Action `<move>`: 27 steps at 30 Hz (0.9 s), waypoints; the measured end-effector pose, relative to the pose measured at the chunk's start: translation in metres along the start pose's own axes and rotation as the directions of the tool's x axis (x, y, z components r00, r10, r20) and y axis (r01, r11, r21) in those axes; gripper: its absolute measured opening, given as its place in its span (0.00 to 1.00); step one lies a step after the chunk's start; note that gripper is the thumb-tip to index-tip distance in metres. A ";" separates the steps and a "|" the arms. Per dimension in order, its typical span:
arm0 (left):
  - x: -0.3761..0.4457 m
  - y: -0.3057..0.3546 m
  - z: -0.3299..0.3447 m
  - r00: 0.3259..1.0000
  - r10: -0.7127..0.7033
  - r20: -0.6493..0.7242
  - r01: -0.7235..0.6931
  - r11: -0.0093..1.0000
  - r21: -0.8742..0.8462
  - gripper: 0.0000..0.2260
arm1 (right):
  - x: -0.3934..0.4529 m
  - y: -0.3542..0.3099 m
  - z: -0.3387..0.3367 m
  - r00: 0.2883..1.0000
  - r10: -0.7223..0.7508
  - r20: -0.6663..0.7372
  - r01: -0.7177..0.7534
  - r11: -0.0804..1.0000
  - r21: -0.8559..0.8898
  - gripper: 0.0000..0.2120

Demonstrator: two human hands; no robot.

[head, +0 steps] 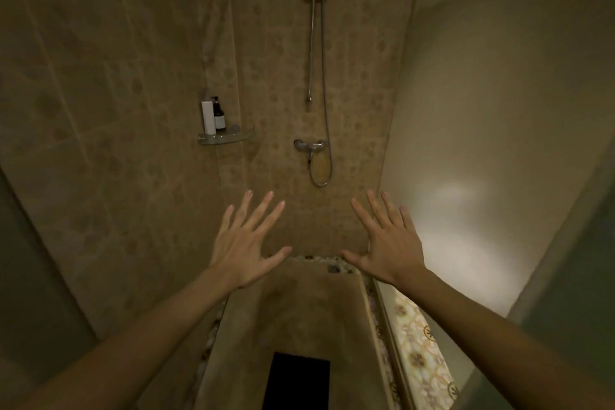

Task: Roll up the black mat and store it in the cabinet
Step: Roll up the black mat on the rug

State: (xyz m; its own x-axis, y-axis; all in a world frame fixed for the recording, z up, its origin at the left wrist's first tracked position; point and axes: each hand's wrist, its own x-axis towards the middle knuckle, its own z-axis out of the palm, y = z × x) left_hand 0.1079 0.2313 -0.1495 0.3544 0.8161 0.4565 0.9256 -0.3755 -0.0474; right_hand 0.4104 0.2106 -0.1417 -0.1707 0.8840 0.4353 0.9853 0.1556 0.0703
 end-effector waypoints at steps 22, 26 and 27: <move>0.144 -0.082 0.200 0.966 -0.042 0.254 0.079 0.987 -0.137 0.42 | 0.161 0.034 0.191 0.942 0.088 0.323 -0.137 0.982 0.132 0.47; 0.164 -0.070 0.229 0.958 -0.048 0.281 0.120 0.962 -0.245 0.43 | 0.184 0.056 0.233 0.934 0.050 0.354 -0.109 0.983 0.150 0.48; 0.171 -0.068 0.238 0.958 -0.056 0.283 0.139 0.949 -0.283 0.44 | 0.189 0.062 0.246 0.928 0.021 0.372 -0.084 0.984 0.154 0.48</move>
State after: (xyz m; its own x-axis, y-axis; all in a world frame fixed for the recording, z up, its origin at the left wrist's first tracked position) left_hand 0.1369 0.5009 -0.2799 0.3252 0.9266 0.1887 0.8901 -0.3673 0.2699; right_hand 0.4379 0.4956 -0.2764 -0.1394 0.9876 0.0720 0.9835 0.1466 -0.1060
